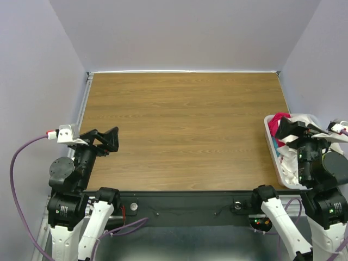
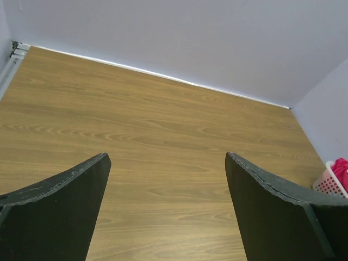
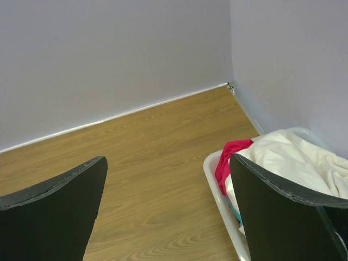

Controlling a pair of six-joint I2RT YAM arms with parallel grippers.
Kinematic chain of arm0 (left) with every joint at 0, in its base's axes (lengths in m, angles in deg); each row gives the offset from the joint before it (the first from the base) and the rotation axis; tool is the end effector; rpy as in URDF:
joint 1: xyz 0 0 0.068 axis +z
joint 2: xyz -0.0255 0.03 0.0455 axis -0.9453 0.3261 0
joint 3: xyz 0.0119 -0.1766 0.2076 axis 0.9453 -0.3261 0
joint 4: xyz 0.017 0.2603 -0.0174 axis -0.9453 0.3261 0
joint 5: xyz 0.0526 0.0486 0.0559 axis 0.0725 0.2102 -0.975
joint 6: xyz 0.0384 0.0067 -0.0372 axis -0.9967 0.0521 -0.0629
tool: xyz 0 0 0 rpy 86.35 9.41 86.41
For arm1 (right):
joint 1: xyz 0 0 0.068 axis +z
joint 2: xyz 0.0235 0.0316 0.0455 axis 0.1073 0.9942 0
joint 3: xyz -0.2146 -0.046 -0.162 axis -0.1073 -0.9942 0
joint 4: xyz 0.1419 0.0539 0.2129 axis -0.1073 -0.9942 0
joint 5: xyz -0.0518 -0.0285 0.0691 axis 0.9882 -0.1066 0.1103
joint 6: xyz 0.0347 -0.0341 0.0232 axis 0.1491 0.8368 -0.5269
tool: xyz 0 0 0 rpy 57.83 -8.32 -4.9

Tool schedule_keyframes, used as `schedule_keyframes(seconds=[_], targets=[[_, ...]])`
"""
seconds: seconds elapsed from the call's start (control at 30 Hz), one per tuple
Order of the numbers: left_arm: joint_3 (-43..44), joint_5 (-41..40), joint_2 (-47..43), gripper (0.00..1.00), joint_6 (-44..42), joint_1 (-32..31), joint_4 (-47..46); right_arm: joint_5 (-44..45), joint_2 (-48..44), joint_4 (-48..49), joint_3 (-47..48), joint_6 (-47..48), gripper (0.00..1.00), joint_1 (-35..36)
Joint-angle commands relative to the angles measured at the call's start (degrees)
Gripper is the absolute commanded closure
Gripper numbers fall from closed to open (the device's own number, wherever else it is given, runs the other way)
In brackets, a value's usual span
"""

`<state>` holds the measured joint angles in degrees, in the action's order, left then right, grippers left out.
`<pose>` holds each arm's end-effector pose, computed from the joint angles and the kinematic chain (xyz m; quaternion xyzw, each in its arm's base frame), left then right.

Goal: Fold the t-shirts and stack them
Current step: Grab the tshirt from the pile

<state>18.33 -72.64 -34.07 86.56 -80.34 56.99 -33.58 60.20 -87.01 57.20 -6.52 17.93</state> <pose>0.0437 -0.0078 0.3986 -0.0449 0.6528 -0.1862 0.7329 0.0302 -0.0086 0.4311 0.1410 0.6558 -0.0083 0.7417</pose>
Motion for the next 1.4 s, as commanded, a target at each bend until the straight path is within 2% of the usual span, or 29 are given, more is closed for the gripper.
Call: schedule_keyframes(seconds=[0.0, 0.1, 0.2, 0.27, 0.4, 0.53, 0.57, 0.63, 0.7, 0.83, 0.93, 1.0, 1.13, 1.23, 1.27, 1.33, 1.37], targets=[[-0.43, -0.05, 0.32, 0.01, 0.66, -0.13, -2.35, 5.37, 0.59, 0.47, -0.58, -0.89, 0.0, 0.53], [-1.23, 0.74, 0.5, 0.01, 1.09, -0.13, -3.58, 14.86, 3.13, -1.55, -0.32, -3.96, 0.0, 0.53], [-3.07, 1.79, 0.68, 0.01, 2.23, -0.21, -4.9, 17.78, 8.92, -4.19, 1.79, -3.1, 0.0, 0.45], [-5.44, 3.72, 0.94, 0.01, 3.73, -0.21, -6.65, 24.88, 16.56, -11.02, 4.86, -7.99, 0.0, 0.45], [-10.36, 7.33, 0.94, 0.01, 6.19, -0.48, -10.34, 29.99, 29.83, -18.5, 9.44, -12.75, 0.0, 0.45], [-16.16, 9.0, -0.11, 0.01, 7.51, -1.7, -13.16, 35.08, 37.67, -19.84, 10.5, -16.8, 0.0, 0.27], [-18.52, 9.52, -0.55, 0.01, 7.86, -2.06, -13.86, 38.75, 40.55, -19.92, 10.58, -17.85, 0.0, 0.1], [-20.73, 10.23, -1.25, 0.01, 8.83, -3.28, -14.31, 40.45, 43.47, -19.92, 11.63, -18.21, 0.0, -2.43], [-21.27, 10.23, -1.61, 0.01, 8.75, -3.99, -14.83, 39.94, 45.84, -19.92, 12.51, -17.86, 0.0, -5.6], [-22.67, 9.27, -3.01, 0.01, 8.48, -5.57, -16.5, 36.06, 49.97, -19.66, 14.45, -17.94, 0.0, -17.89], [-23.37, 9.18, -3.72, 0.01, 8.22, -6.8, -17.47, 35.99, 51.65, -18.96, 13.22, -19.26, 0.0, -21.77], [-23.64, 8.83, -3.63, 0.01, 8.04, -7.95, -17.91, 30.29, 53.06, -18.52, 12.08, -20.93, 0.0, -24.76], [-23.73, 8.39, -3.37, 0.02, 8.04, -9.53, -17.82, 23.69, 54.82, -18.17, 9.8, -23.04, 0.0, -26.44], [-23.64, 8.39, -3.1, 0.02, 8.13, -10.41, -17.65, 19.73, 54.03, -17.64, 8.04, -23.22, 0.14, -26.71], [-23.64, 8.39, -3.1, 0.02, 8.13, -10.76, -17.56, 19.11, 53.59, -17.47, 7.69, -23.22, 0.3, -26.71], [-23.64, 8.21, -2.58, 0.02, 8.22, -11.2, -17.65, 17.35, 52.19, -17.38, 7.6, -22.78, 0.46, -26.71], [-23.64, 8.3, -2.4, 0.02, 8.13, -11.37, -17.47, 15.6, 51.75, -17.38, 7.68, -21.99, 0.65, -26.71]])
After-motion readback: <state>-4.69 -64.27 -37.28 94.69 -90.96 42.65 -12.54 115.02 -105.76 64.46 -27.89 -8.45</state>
